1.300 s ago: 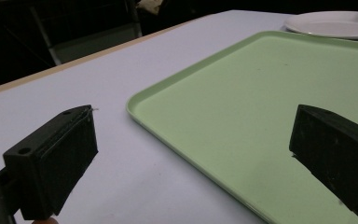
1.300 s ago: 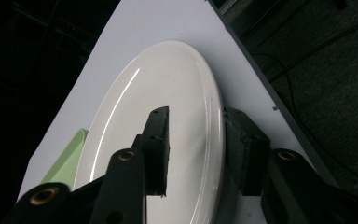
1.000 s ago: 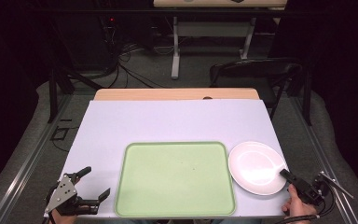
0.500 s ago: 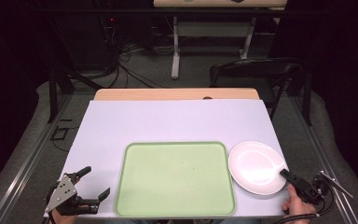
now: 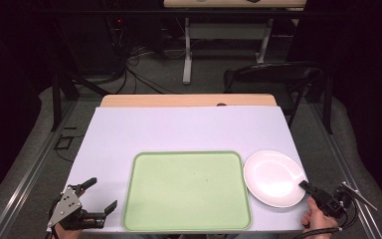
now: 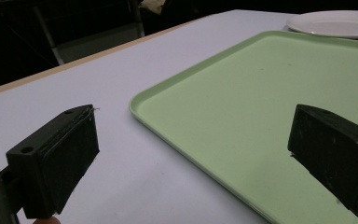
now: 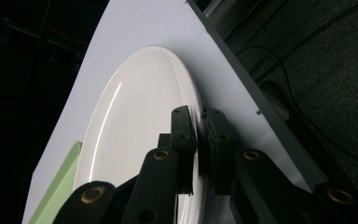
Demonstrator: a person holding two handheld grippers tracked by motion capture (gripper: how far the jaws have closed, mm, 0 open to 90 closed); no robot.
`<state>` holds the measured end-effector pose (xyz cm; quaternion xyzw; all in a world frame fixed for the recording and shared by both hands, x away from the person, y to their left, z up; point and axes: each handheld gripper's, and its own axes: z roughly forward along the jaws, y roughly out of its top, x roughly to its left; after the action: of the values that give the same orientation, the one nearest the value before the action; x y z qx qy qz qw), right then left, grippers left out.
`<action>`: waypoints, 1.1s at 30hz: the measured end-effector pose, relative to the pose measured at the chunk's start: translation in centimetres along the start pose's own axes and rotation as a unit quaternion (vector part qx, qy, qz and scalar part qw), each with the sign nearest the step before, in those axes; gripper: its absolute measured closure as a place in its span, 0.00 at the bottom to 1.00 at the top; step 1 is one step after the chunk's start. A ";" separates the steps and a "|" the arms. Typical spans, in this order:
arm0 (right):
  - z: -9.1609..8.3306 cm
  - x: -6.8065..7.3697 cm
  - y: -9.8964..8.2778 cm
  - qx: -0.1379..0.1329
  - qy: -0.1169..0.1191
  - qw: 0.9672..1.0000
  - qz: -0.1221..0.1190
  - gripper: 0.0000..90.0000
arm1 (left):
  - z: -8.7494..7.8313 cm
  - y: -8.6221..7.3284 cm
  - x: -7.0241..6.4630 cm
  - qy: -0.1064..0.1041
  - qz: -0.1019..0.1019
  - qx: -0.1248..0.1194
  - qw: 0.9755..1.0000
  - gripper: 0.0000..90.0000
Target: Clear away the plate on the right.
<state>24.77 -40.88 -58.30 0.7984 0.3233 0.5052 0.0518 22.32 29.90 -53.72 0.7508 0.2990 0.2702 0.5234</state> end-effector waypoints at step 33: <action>-1.7 3.1 1.2 -0.025 0.020 0.996 -0.087 0.97 | -0.1 0.0 -0.1 0.001 0.002 0.001 1.000 0.02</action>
<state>24.76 -40.50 -54.60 0.7555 0.3796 0.5228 0.1090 22.23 29.89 -53.71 0.7516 0.2986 0.2715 0.5218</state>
